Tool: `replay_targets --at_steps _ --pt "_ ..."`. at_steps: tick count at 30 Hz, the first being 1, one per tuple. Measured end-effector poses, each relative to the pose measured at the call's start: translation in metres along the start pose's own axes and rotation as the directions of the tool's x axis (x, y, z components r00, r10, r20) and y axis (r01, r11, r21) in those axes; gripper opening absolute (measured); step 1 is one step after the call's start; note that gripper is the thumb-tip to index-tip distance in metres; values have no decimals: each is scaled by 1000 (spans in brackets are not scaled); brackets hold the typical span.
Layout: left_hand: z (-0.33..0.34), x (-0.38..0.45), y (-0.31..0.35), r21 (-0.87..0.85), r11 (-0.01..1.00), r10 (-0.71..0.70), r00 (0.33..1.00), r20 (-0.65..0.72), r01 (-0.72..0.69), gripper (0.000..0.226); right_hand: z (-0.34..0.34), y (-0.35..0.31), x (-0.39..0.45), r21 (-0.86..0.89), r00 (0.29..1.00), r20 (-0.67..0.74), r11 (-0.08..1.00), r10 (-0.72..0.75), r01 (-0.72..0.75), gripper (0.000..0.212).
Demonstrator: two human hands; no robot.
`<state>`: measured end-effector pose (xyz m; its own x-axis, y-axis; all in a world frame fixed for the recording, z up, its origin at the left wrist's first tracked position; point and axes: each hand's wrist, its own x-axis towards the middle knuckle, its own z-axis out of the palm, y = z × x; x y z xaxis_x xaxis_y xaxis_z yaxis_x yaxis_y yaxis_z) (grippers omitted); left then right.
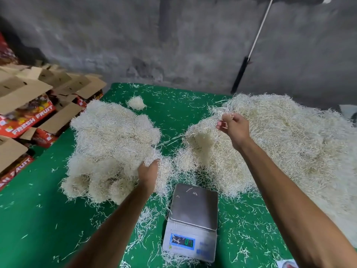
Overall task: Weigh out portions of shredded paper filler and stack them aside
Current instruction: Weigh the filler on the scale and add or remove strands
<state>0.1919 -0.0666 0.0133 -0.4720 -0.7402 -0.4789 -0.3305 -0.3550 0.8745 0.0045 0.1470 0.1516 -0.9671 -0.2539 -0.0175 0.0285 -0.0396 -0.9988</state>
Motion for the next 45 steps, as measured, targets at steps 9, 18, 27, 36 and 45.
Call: replay_targets --at_steps 9,18,27,36,45 --pt "22 -2 29 215 906 318 922 223 -364 86 15 35 -17 -605 949 311 780 50 157 77" --pt "27 -5 57 411 704 419 806 419 -579 75 35 58 -20 -490 865 497 845 70 213 41" --pt "11 4 18 468 738 344 868 357 -485 70 17 29 -10 -367 992 125 930 25 23 29" --pt "-15 -8 -23 367 871 244 935 256 -328 80 -7 27 -40 -285 969 239 958 61 10 36" --pt "11 -47 -16 299 942 -17 868 497 -153 85 31 78 -124 -497 851 480 865 212 64 89"
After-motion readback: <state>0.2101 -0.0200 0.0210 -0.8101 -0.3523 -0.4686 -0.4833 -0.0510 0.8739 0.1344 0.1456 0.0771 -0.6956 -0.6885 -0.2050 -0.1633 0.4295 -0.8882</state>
